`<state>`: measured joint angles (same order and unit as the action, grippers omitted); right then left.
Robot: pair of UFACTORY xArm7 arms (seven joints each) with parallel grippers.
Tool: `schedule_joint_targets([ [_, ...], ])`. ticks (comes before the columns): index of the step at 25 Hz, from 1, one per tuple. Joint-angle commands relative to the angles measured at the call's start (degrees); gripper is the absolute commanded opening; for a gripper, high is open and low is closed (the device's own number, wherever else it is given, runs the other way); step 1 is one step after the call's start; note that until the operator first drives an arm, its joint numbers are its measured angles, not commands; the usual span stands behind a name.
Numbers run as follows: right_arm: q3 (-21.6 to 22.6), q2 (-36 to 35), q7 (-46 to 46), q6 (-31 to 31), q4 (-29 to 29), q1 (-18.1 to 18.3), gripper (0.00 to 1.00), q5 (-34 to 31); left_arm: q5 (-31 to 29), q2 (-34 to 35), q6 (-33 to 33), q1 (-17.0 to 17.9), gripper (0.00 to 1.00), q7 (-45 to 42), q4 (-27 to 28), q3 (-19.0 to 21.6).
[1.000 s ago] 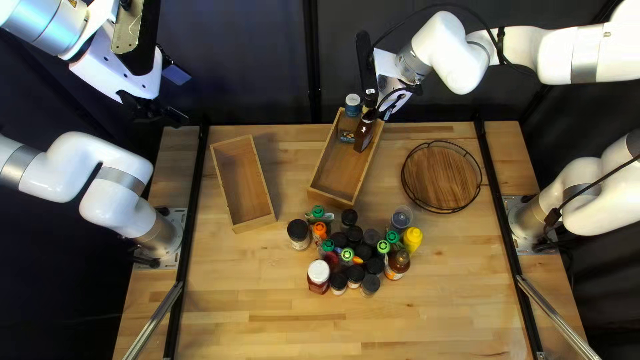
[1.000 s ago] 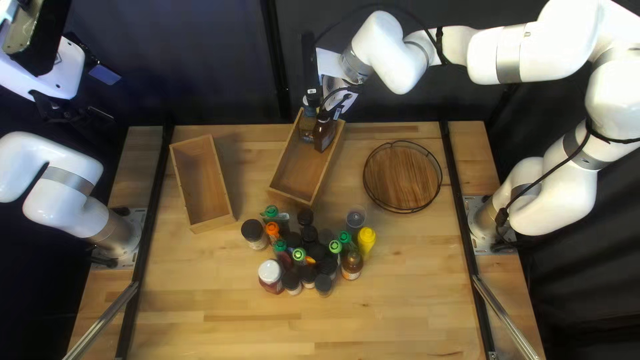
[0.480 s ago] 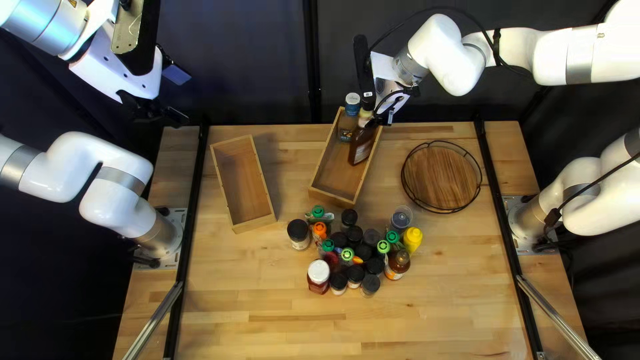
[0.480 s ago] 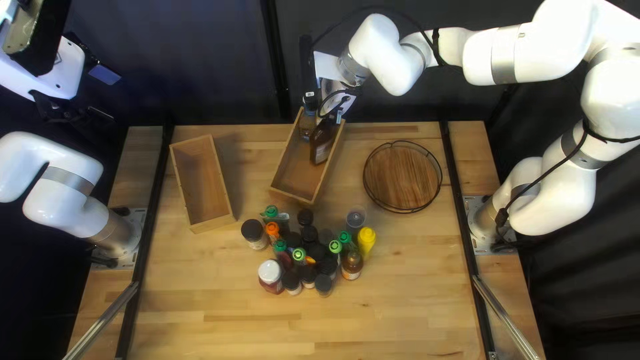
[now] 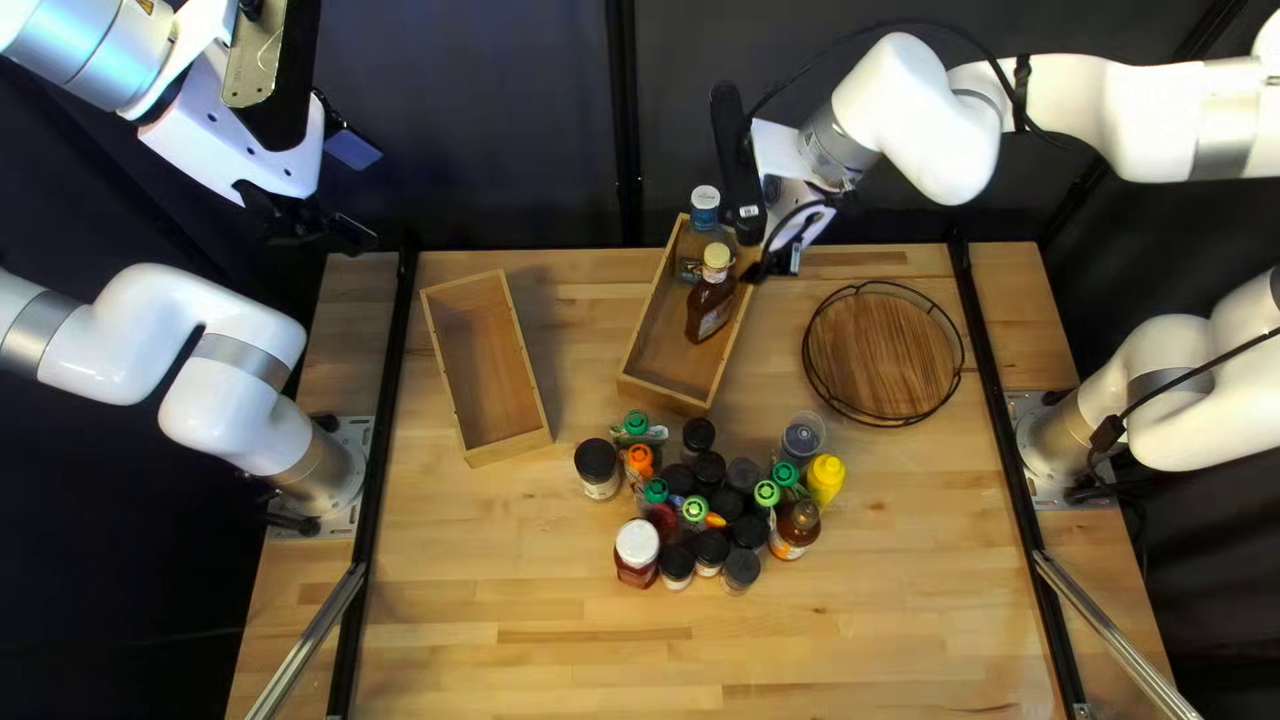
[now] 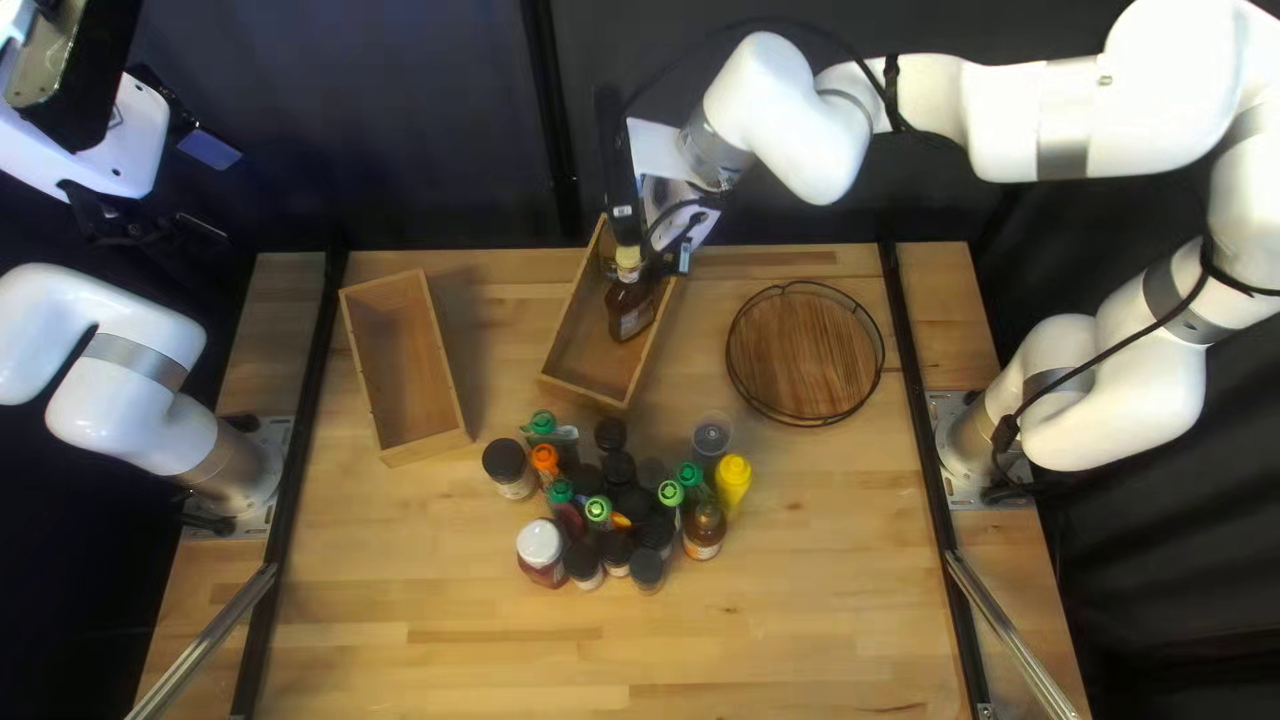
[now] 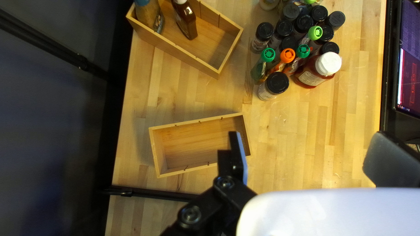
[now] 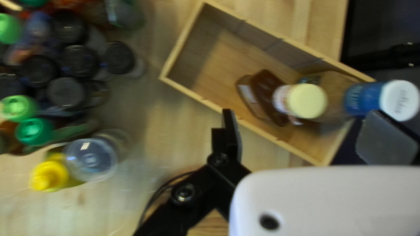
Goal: Separate condiments, baby food and spices and place it in 3 different racks/containers
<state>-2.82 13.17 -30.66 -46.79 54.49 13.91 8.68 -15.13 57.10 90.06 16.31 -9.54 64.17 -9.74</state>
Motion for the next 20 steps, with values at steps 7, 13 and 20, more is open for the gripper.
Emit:
schedule_joint_targets([
  [7,11.21,0.12,13.13,-15.84,2.57,-6.33,1.0,-4.13,0.0,0.0,0.0,0.0,1.0,0.0,0.0,0.0],
  [13,17.08,3.11,19.08,-16.83,-1.07,-9.15,1.0,-7.58,0.0,0.0,0.0,0.0,1.0,0.0,0.0,0.0],
  [20,24.22,1.94,30.96,-13.84,-4.57,-10.83,1.0,-13.62,0.0,0.0,0.0,0.0,1.0,0.0,0.0,0.0],
])
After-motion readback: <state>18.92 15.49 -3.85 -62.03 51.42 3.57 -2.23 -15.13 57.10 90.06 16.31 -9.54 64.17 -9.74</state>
